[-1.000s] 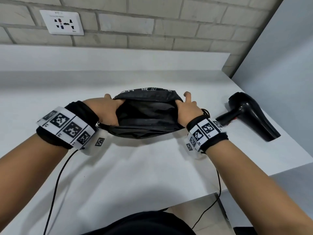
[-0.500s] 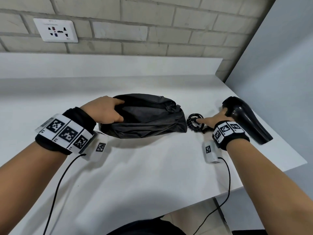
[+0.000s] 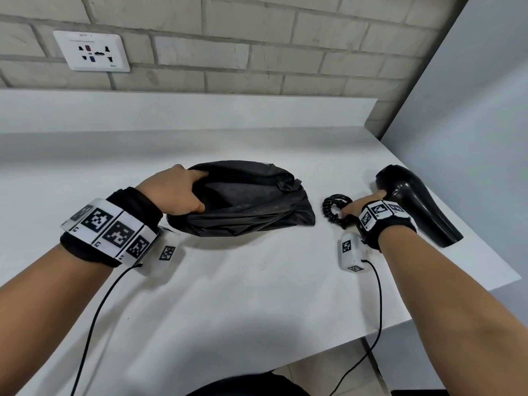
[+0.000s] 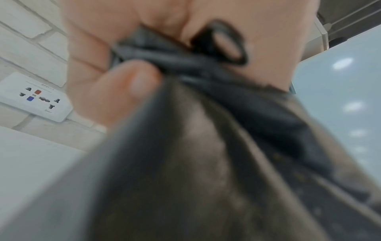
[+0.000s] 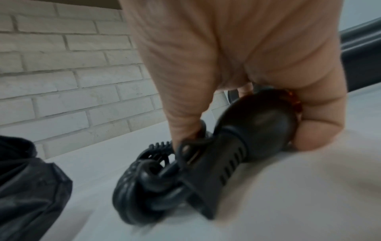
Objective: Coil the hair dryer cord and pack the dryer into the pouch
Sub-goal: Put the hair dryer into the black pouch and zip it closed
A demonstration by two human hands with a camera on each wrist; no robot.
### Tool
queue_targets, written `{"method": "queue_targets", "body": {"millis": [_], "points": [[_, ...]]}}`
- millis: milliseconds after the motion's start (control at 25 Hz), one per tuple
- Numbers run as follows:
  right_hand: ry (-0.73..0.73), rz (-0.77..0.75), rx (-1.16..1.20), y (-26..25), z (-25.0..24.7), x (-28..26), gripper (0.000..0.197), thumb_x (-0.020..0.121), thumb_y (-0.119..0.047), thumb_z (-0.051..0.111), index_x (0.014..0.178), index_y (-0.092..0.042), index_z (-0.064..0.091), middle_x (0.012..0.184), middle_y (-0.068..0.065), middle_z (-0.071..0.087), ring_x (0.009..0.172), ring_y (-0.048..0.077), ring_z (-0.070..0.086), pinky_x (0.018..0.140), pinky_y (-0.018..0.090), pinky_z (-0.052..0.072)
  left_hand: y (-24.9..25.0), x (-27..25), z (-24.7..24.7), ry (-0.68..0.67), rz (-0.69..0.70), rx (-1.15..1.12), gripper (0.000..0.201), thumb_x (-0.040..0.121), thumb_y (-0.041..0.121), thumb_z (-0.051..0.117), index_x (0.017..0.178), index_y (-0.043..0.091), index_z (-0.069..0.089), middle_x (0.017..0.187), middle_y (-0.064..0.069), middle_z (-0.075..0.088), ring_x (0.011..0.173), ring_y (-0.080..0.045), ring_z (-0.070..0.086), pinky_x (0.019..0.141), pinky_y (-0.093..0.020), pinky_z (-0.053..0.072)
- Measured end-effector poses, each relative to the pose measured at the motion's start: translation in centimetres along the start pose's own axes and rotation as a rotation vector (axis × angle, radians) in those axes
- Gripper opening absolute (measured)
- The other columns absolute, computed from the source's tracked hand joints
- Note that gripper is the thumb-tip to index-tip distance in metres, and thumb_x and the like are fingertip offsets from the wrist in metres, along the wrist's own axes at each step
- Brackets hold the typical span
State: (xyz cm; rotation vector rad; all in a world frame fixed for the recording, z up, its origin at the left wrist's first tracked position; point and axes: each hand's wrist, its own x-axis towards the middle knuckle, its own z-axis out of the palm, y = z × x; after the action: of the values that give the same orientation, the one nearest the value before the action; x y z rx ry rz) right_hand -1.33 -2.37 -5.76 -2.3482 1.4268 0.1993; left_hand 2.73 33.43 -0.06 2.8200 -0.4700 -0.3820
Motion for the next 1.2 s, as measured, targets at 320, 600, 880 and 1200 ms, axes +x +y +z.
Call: {"method": "queue_targets", "body": {"millis": [320, 600, 880, 1200], "points": [[-0.069, 0.074, 0.11, 1.1, -0.7, 0.2, 0.109, 0.041, -0.025, 0.089, 0.133, -0.006, 0.035, 0.127, 0.023, 0.052, 0.114, 0.035, 0.055, 0.099, 0.044, 0.046, 0.1, 0.0, -0.2, 0.004, 0.035, -0.042, 0.078, 0.076, 0.015, 0.065, 0.144, 0.029, 0.03, 0.135, -0.008, 0.041, 0.119, -0.027, 0.047, 0.088, -0.027, 0.04], [-0.142, -0.072, 0.05, 2.5, -1.1, 0.5, 0.048, 0.046, -0.027, 0.072, 0.087, -0.002, 0.067, 0.089, 0.017, 0.071, 0.08, 0.03, 0.068, 0.08, 0.041, 0.057, -0.2, 0.1, -0.3, -0.02, 0.041, -0.073, 0.076, 0.075, 0.012, 0.065, 0.143, 0.028, 0.033, 0.137, -0.009, 0.043, 0.123, -0.026, 0.045, 0.095, -0.027, 0.038], [0.058, -0.157, 0.559, -0.1, -3.2, -4.0, 0.063, 0.062, -0.006, 0.074, 0.116, 0.004, 0.043, 0.101, 0.017, 0.06, 0.08, 0.028, 0.06, 0.057, 0.026, 0.047, -0.6, 0.7, -0.8, -0.059, 0.04, -0.101, 0.075, 0.075, 0.011, 0.064, 0.143, 0.026, 0.036, 0.135, -0.007, 0.052, 0.118, -0.025, 0.051, 0.096, -0.028, 0.043], [0.165, -0.74, 0.801, -7.1, -2.3, -12.6, 0.081, 0.059, 0.001, 0.075, 0.125, -0.004, 0.027, 0.088, -0.002, 0.047, 0.081, 0.016, 0.05, 0.057, 0.008, 0.039, 0.9, 1.3, -1.2, -0.165, 0.034, -0.124, 0.072, 0.078, 0.013, 0.061, 0.142, 0.032, 0.034, 0.134, -0.003, 0.053, 0.118, -0.023, 0.052, 0.098, -0.026, 0.042]]}}
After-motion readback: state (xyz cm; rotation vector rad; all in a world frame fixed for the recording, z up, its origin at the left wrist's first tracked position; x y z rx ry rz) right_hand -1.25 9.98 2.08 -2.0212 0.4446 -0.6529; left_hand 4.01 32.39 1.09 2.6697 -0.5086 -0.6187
